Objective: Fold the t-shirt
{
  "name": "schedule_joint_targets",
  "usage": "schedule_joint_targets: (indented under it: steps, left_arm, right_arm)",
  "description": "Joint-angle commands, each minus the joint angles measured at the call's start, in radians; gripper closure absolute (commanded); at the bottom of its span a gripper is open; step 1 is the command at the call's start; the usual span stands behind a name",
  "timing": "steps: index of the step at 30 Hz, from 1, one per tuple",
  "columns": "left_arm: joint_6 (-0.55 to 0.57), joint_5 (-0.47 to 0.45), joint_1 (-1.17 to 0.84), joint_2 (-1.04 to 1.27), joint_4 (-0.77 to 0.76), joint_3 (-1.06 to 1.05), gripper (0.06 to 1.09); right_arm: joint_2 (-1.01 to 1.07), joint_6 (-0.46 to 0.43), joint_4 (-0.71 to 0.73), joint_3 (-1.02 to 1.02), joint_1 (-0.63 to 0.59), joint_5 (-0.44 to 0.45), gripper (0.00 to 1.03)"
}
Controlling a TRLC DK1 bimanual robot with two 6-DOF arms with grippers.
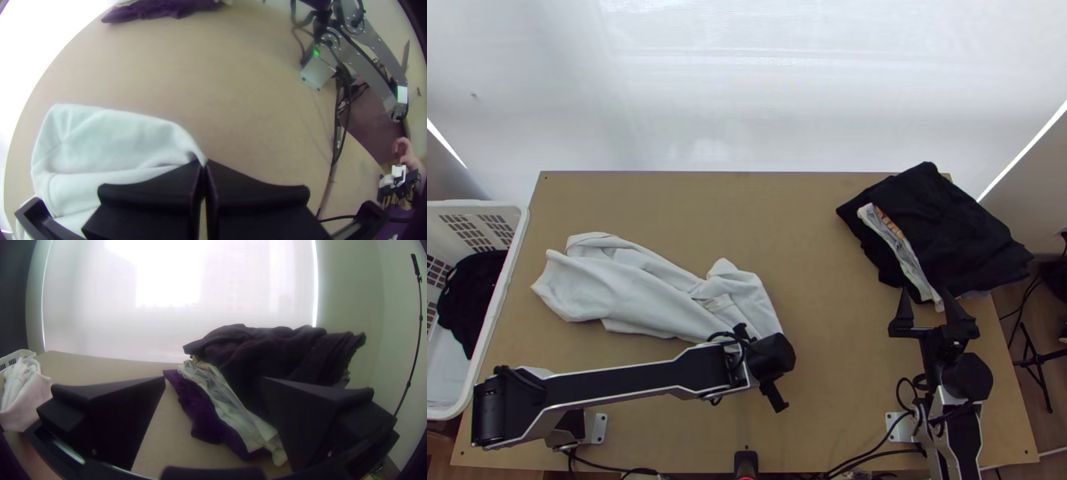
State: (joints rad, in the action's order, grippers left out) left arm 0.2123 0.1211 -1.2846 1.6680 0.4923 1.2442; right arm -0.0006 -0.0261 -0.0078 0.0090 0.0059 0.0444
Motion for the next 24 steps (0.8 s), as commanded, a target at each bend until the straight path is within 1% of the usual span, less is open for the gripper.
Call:
schedule_joint_targets:
  steps: [1, 8, 12, 13, 15, 16, 17, 18, 20, 24]
  left_arm:
    - [0.025, -0.034, -0.015, 0.065, 0.023, 0.072, 1.05]
    - [0.038, -0.034, -0.019, 0.260, 0.031, 0.253, 1.05]
    - [0.064, -0.034, -0.013, 0.288, 0.014, 0.313, 1.05]
    - [0.064, -0.034, -0.012, 0.277, 0.014, 0.328, 0.99]
    - [0.048, -0.020, -0.002, 0.243, -0.015, 0.339, 0.63]
    - [0.036, -0.020, 0.005, 0.226, -0.037, 0.339, 0.48]
    - [0.030, -0.020, 0.019, 0.211, -0.074, 0.336, 0.19]
    - [0.024, -0.021, 0.033, 0.199, -0.086, 0.337, 0.10]
    - [0.004, -0.017, 0.056, 0.180, -0.100, 0.337, 0.10]
    - [0.007, -0.020, 0.140, 0.114, -0.093, 0.334, 0.10]
  right_arm:
    - [-0.001, 0.002, 0.000, 0.000, 0.000, 0.000, 0.04]
    - [-0.001, 0.002, 0.000, 0.000, 0.000, 0.000, 0.04]
    - [-0.001, 0.002, 0.000, 0.000, 0.000, 0.000, 0.04]
    - [0.001, 0.002, 0.000, -0.001, 0.000, 0.000, 0.04]
    - [0.001, 0.002, 0.000, -0.001, 0.000, 0.000, 0.04]
    - [0.001, 0.002, 0.000, 0.000, 0.000, 0.000, 0.04]
    - [-0.001, 0.002, 0.000, 0.000, 0.000, 0.000, 0.04]
    - [-0.001, 0.002, 0.000, 0.000, 0.000, 0.000, 0.04]
    - [0.001, 0.002, 0.000, 0.000, 0.000, 0.000, 0.04]
    - [-0.001, 0.002, -0.001, -0.001, 0.000, 0.000, 0.04]
